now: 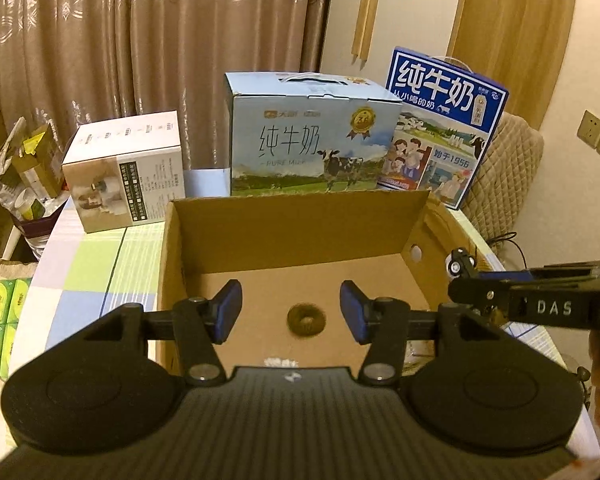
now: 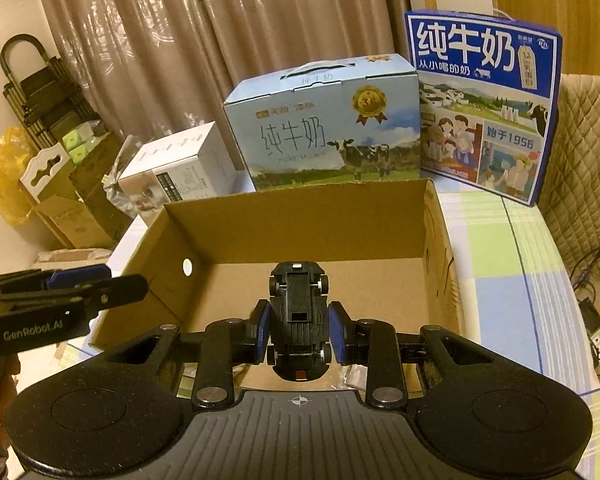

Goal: Organize objects
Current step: 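Carry the cord and toy car into the box and open both tools, then withdraw both tools from the box back over the table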

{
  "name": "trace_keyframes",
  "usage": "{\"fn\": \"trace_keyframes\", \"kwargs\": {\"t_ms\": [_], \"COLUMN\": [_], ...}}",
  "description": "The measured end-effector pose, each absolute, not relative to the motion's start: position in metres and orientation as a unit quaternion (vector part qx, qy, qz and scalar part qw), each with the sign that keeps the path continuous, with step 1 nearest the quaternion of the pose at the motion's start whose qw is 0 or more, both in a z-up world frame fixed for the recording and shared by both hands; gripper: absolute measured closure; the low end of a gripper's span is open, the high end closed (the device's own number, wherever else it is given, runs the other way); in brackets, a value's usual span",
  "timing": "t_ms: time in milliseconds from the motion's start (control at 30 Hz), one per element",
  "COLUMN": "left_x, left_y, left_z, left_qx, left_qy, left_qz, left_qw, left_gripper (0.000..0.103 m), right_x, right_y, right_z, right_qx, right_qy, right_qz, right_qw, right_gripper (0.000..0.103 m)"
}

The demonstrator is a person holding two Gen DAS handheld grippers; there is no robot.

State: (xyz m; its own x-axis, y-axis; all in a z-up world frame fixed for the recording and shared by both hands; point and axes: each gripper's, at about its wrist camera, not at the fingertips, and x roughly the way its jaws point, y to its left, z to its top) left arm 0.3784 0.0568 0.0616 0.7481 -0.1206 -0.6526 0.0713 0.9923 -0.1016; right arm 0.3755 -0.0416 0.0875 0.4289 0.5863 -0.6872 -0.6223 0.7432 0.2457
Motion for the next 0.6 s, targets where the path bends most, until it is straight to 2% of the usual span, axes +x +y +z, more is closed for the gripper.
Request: {"fn": "trace_keyframes", "kwargs": {"t_ms": [300,367,400,600], "left_x": [0.373,0.369,0.367,0.346], "left_y": [0.061,0.062,0.062,0.067], "left_z": [0.059,0.059,0.060,0.062], "left_qx": [-0.044,-0.047,-0.049,-0.057], "left_qy": [0.349,0.348,0.346,0.341], "left_qz": [-0.049,-0.050,-0.051,-0.050], "left_qw": [0.935,0.935,0.935,0.937], "left_gripper": [0.051,0.048,0.045,0.042], "right_x": [0.379,0.382,0.382,0.372], "right_y": [-0.035,-0.039,-0.044,-0.061], "right_z": [0.090,0.090,0.091,0.098], "right_qx": [0.002,0.024,0.039,0.036], "right_qy": [0.379,0.376,0.368,0.354], "right_qz": [0.368,0.358,0.352,0.352], "right_qw": [0.849,0.854,0.860,0.866], "right_gripper": [0.074,0.042,0.023,0.021]}}
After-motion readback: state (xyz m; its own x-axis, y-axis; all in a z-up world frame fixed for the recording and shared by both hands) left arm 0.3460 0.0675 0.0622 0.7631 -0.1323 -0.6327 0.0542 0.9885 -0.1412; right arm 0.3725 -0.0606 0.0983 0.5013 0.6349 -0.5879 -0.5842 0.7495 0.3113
